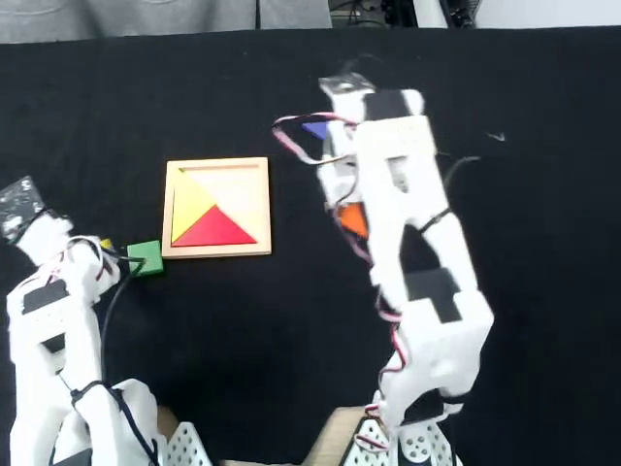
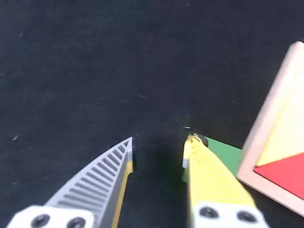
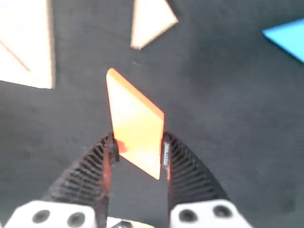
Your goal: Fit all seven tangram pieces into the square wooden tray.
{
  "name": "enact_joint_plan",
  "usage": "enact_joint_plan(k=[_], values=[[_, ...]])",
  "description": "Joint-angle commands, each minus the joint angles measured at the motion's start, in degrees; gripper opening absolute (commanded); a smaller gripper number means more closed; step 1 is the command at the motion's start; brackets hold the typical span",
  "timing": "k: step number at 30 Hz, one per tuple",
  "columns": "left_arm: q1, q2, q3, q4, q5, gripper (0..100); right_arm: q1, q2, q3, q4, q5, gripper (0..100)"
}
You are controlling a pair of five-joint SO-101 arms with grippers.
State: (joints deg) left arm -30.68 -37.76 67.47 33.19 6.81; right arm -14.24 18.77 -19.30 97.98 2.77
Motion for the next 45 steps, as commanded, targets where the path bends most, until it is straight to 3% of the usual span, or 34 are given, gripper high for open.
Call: enact_joint_plan(k=[1,8,16,37,45], values=[[-1.98,-1.76,-1.89,0.62,0.00,18,-6.07,-4.35,-3.21,-3.25,-3.96,1.5],[-3.47,-1.23,-2.68,2.02,-4.13,18,-11.08,3.65,-5.85,-14.95,-11.08,1.5],[-5.32,-1.23,0.31,-1.93,-5.98,18,-14.86,19.65,-19.21,-15.47,-23.82,1.5],[-4.35,-1.23,1.01,-2.46,-6.15,18,-18.37,46.11,-58.33,2.46,-26.73,1.5],[-4.35,-1.23,1.01,-2.46,-6.15,18,-18.29,49.80,-60.18,2.99,-27.60,1.8]])
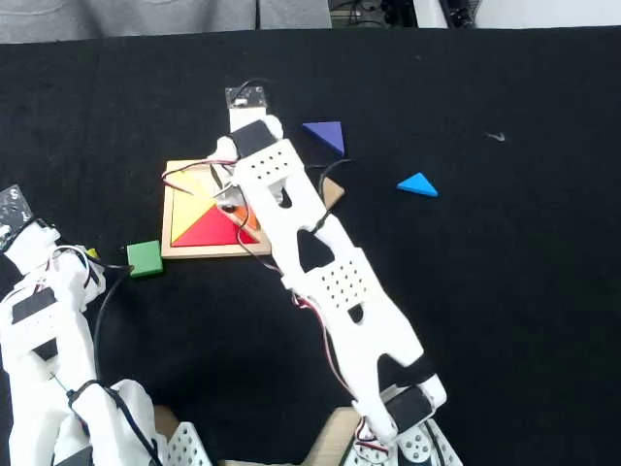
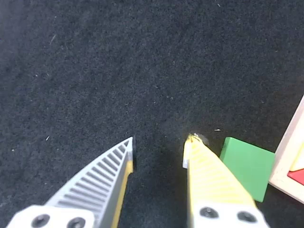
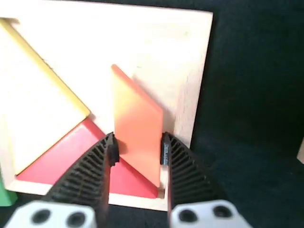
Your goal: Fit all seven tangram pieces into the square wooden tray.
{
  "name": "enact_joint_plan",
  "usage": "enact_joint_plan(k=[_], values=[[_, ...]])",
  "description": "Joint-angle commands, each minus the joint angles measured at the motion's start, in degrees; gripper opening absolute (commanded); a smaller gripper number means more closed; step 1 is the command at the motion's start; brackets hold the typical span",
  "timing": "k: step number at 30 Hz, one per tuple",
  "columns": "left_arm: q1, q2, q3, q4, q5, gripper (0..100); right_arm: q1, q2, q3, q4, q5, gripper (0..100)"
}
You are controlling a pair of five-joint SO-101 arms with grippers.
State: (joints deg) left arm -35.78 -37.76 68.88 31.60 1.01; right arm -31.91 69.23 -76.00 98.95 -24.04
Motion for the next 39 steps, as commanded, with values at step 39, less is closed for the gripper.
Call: enact_joint_plan(k=[39], values=[[0.75,-1.32,1.54,-5.10,-0.26,18,2.02,-5.67,3.47,-15.91,22.68,13.2]])
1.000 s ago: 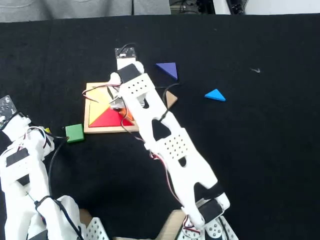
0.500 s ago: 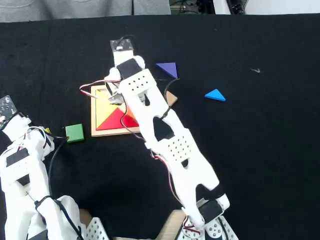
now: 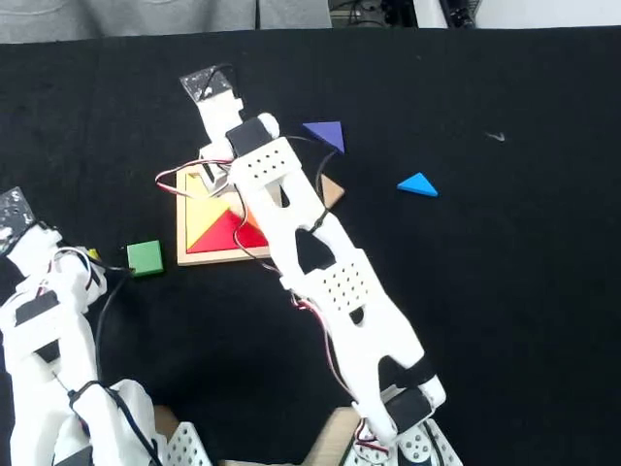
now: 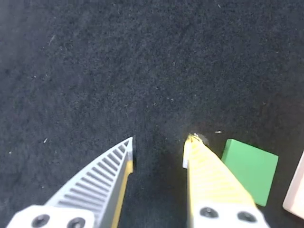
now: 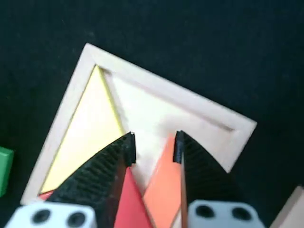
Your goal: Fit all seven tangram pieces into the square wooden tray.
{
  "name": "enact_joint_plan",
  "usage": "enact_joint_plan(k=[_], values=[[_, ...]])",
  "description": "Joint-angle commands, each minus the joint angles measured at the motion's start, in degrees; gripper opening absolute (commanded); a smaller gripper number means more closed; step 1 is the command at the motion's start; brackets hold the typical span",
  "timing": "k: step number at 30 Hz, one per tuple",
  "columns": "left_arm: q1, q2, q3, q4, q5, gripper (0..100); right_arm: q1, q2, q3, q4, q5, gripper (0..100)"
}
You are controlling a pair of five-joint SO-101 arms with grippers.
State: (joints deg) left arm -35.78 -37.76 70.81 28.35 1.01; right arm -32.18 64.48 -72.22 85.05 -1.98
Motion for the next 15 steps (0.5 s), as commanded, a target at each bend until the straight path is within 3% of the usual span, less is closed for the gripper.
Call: enact_joint_plan(k=[1,15], values=[[0.75,-1.32,-0.31,-1.93,-0.26,18,2.37,-0.84,-0.31,-2.37,0.62,11.9],[0.75,-1.32,-0.22,-2.11,-0.26,18,2.73,4.09,-0.84,-5.98,5.27,9.5]])
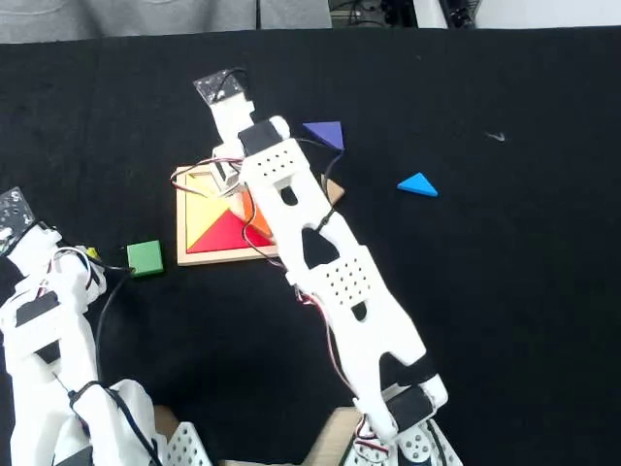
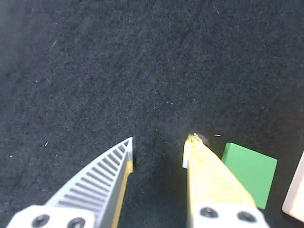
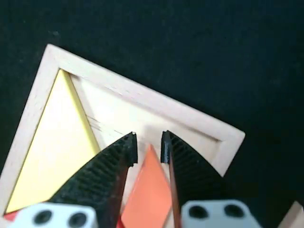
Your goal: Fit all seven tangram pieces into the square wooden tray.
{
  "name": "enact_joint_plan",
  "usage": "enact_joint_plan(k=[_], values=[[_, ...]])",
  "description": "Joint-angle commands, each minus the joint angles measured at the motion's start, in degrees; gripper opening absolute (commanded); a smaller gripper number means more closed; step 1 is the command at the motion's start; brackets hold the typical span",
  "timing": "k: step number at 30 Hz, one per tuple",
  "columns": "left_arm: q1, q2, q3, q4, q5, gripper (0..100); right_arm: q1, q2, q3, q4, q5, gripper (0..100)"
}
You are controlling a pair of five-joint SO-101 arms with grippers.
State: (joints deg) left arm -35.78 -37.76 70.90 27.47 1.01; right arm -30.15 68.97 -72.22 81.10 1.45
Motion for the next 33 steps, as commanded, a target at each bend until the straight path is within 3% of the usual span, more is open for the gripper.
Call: enact_joint_plan(k=[1,17,26,33], values=[[0.75,-1.32,-0.31,-1.23,-0.26,18,0.79,-0.40,-0.84,-2.11,2.20,9.5],[0.75,-1.32,-0.31,-1.23,-0.26,18,2.55,-0.40,-1.01,7.65,2.02,9.2],[0.75,-1.32,-0.48,-1.23,-0.18,18,1.67,0.04,-11.74,16.88,2.02,9.2],[0.75,-1.32,-0.31,-1.23,-0.18,18,1.76,1.36,-12.97,17.85,2.02,9.6]])
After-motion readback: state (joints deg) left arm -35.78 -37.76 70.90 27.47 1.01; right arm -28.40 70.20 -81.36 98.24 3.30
